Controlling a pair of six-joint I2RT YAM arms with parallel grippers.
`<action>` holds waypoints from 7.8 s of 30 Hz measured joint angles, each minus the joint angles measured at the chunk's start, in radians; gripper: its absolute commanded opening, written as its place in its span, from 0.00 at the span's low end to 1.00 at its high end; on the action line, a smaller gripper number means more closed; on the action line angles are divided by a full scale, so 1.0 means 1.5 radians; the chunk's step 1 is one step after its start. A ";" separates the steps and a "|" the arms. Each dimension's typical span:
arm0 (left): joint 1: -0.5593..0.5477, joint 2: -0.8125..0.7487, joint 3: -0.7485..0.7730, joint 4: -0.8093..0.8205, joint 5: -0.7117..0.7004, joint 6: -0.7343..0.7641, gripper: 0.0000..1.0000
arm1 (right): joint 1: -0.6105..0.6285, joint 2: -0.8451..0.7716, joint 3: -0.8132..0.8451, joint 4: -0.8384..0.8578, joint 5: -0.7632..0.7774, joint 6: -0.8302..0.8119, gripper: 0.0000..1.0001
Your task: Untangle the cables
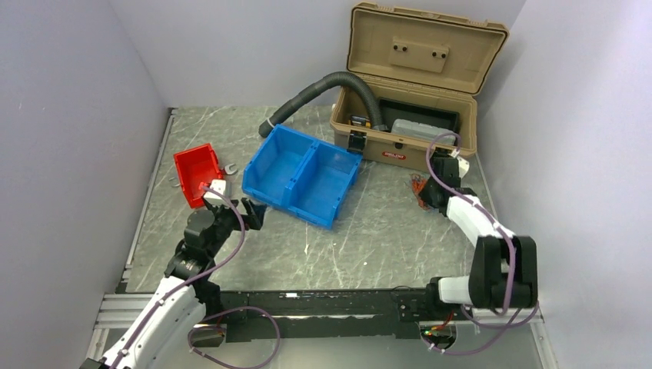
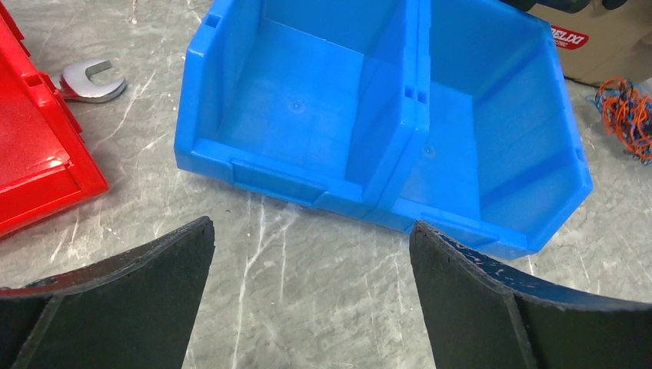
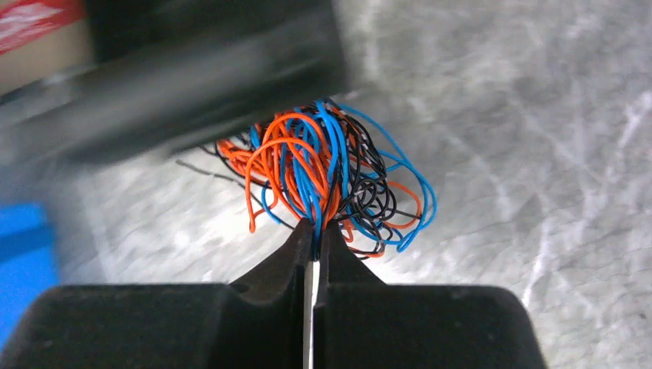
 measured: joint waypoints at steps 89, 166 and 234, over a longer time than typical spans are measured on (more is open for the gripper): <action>-0.195 0.391 0.109 0.402 0.294 -0.049 0.00 | 0.476 -0.478 -0.087 -0.133 0.295 0.128 0.65; -0.193 0.343 0.093 0.445 0.393 -0.039 0.99 | 0.567 -0.312 -0.031 0.136 -0.171 -0.093 0.00; -0.193 0.404 0.118 0.385 0.327 -0.061 0.00 | 0.558 -0.432 0.095 -0.264 0.448 0.187 0.00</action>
